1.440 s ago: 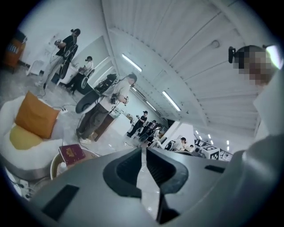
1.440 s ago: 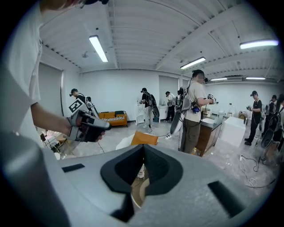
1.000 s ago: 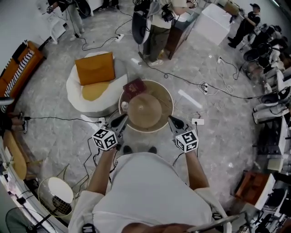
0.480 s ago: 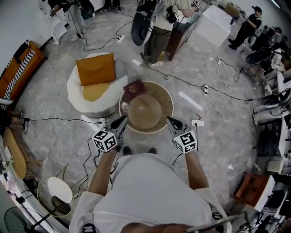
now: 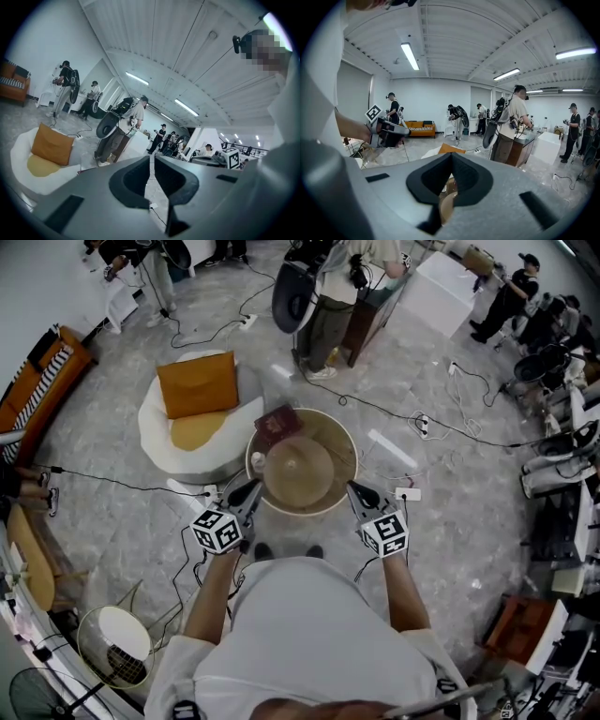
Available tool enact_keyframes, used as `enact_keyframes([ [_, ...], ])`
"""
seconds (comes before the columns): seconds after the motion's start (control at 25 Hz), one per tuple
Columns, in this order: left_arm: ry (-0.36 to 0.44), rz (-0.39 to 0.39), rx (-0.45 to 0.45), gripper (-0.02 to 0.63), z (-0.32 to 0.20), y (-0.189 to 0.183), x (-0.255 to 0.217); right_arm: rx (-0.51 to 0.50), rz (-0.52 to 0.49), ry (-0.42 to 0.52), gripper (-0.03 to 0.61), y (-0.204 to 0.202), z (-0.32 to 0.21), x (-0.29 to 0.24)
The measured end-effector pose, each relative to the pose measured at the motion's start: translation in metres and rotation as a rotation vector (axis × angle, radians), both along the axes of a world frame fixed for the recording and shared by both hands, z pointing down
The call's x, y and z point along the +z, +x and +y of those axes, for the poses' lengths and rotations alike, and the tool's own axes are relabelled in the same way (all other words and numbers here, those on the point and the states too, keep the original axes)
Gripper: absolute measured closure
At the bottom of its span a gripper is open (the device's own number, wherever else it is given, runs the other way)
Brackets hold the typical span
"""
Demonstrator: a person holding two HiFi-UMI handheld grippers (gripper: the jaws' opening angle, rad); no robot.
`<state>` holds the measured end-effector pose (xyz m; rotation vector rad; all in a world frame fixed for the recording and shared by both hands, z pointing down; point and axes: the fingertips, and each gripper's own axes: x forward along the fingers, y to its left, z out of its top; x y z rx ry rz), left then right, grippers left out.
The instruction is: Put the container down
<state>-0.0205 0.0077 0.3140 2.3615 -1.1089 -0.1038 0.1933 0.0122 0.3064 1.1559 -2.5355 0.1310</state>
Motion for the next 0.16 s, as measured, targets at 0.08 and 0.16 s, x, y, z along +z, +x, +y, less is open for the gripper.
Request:
enact_keyframes([
  [0.08,-0.003,0.0,-0.002,0.58,-0.0001,-0.0018,0.0019,0.003,0.002,0.0,0.583,-0.0007,0.0003,0.0005],
  [0.16,-0.006,0.001,-0.004,0.58,-0.0002,-0.0041,0.0036,0.006,0.003,0.001,0.583,-0.0016,0.0002,0.0009],
])
